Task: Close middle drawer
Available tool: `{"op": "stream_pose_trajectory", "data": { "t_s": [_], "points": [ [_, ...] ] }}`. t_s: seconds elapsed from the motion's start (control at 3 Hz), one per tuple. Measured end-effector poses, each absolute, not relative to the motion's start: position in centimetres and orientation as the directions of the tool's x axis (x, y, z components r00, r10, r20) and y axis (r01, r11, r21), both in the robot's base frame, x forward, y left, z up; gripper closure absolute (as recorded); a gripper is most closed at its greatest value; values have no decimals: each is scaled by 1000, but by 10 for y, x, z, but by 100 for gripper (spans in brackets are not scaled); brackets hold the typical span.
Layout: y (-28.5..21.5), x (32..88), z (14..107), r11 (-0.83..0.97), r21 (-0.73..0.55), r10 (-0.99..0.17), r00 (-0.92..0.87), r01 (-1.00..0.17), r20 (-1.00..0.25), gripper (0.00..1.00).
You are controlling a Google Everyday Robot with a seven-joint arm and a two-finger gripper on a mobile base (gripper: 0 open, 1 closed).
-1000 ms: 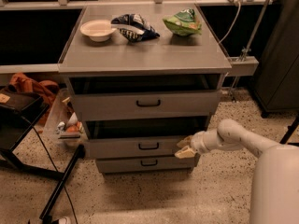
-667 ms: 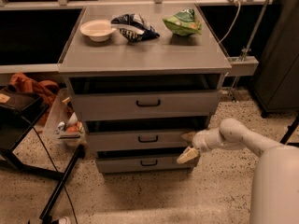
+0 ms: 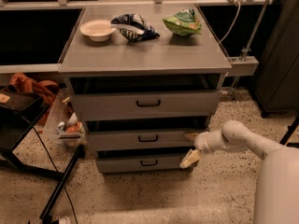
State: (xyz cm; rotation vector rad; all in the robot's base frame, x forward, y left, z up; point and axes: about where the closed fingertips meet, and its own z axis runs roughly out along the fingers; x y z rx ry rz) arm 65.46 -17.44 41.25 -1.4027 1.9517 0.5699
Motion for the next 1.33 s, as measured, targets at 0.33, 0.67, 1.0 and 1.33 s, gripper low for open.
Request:
{"op": "stream_pose_trajectory", "data": {
  "t_s": [0.33,0.67,1.0,1.33],
  "points": [
    [-240,629,423,341,34,-612,-249,-940,-751,0],
    [-240,628,423,336,35,-613,-247,-941,-750,0],
    [-256,614,443,376,-7,-629,-249,-927,-737,0],
    [-287,587,490,457,-119,-655,-243,-881,-716,0]
  ]
}}
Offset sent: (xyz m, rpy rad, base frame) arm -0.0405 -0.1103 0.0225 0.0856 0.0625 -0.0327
